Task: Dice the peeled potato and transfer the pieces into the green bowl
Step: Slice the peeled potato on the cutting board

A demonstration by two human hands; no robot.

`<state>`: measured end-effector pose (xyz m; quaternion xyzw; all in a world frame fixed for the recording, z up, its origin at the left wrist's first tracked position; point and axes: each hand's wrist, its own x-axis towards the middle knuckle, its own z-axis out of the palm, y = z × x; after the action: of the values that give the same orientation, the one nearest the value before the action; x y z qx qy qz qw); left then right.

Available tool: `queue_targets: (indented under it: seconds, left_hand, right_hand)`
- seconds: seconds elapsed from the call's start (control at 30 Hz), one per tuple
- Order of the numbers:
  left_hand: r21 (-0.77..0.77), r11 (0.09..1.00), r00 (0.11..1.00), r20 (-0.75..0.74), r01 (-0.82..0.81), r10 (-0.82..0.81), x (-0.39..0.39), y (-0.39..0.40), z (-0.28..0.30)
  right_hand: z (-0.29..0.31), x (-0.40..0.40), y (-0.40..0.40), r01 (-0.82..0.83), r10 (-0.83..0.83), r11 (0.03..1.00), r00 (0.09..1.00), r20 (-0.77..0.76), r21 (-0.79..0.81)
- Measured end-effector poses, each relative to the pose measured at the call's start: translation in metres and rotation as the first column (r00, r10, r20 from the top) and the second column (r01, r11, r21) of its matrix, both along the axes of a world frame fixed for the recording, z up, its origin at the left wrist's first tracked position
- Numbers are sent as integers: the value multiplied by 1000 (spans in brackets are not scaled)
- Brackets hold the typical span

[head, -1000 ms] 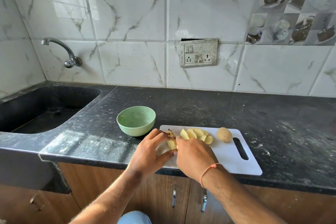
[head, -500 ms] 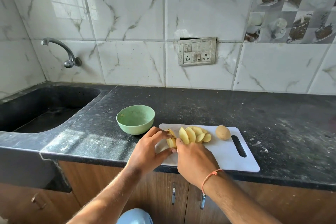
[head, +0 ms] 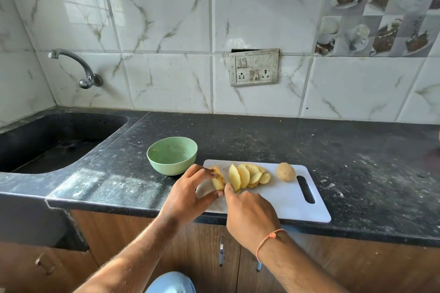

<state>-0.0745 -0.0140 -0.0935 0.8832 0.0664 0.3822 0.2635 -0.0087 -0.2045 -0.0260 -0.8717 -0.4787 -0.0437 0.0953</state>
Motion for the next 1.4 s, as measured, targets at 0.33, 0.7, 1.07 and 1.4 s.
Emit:
queue_targets:
  seconds: [0.33,0.7,1.07,1.4]
  left_hand:
    - [-18,999,999,-33,-32,32,1,-2,1]
    - [-30,999,999,-34,-25,24,1,-1,1]
    - [-29,999,999,-43,-22,21,0,-1,2]
    - [-52,998,998,-46,-34,32,2,3,-3]
  right_hand:
    - [-3,-2,-8,10,-10,1000,1000,11,-15]
    - [-13,-2,-14,-10,10,999,1000,10,-41]
    - [-13,-3,-14,5,-3,999,1000,23,-51]
    - [-11,-6,1,20,-18,999,999,33,-33]
